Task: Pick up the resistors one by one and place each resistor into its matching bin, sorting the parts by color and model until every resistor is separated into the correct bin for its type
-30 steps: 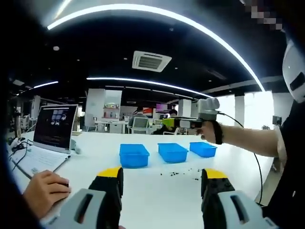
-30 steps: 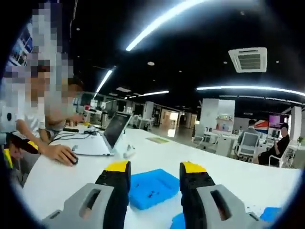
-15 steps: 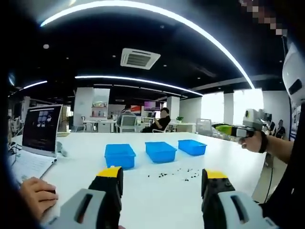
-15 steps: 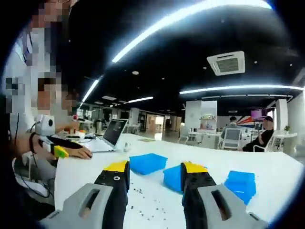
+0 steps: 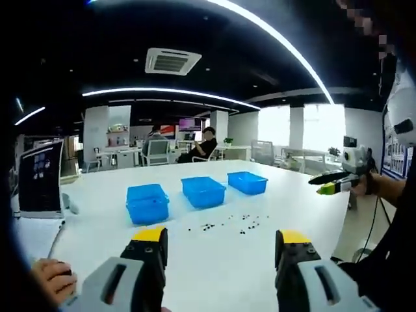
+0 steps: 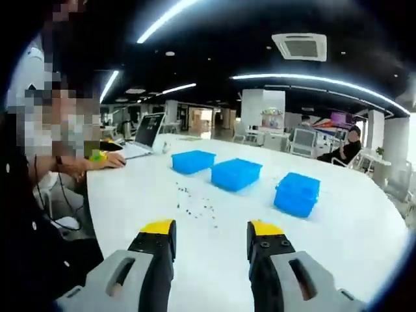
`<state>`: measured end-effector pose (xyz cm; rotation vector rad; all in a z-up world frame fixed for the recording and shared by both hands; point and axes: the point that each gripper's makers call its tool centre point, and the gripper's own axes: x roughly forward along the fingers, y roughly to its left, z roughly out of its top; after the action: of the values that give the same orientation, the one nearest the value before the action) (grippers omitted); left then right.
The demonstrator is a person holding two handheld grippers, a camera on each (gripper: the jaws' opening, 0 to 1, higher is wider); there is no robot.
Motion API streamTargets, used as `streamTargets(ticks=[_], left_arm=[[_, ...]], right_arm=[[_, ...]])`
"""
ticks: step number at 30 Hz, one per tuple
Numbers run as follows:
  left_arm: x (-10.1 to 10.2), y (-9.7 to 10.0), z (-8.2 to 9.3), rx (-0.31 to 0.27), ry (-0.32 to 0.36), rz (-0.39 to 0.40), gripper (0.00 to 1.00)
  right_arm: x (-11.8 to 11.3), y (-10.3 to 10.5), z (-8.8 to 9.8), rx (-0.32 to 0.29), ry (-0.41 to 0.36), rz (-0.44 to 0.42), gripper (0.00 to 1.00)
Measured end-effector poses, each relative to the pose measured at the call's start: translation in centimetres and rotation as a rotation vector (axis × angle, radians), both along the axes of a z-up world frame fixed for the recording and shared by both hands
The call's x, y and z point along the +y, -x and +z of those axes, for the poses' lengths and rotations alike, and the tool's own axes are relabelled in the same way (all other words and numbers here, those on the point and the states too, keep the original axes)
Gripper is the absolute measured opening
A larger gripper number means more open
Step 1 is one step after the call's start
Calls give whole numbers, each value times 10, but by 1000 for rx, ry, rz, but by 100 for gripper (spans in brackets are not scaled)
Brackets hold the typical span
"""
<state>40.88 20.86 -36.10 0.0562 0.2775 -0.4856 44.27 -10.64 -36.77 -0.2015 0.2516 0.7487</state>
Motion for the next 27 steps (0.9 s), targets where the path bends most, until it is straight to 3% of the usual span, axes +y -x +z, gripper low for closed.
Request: streamTargets(ticks=[4, 7, 9, 12, 27], left_arm=[[-5, -2, 0, 23, -45, -23, 67], [-12, 0, 0, 36, -66, -59, 68], [-22, 5, -1, 57, -95, -108, 68], [-27, 7, -2, 66, -117, -119, 68], [-22, 8, -12, 128, -93, -71, 68]], right_arm=[[0, 2, 5, 42, 19, 35, 46], [3, 14, 0, 129, 93, 113, 48], [2, 14, 2, 112, 144, 131, 48], [-1, 13, 7, 112, 164, 129, 48], [-4, 20, 0, 166, 222, 160, 48]])
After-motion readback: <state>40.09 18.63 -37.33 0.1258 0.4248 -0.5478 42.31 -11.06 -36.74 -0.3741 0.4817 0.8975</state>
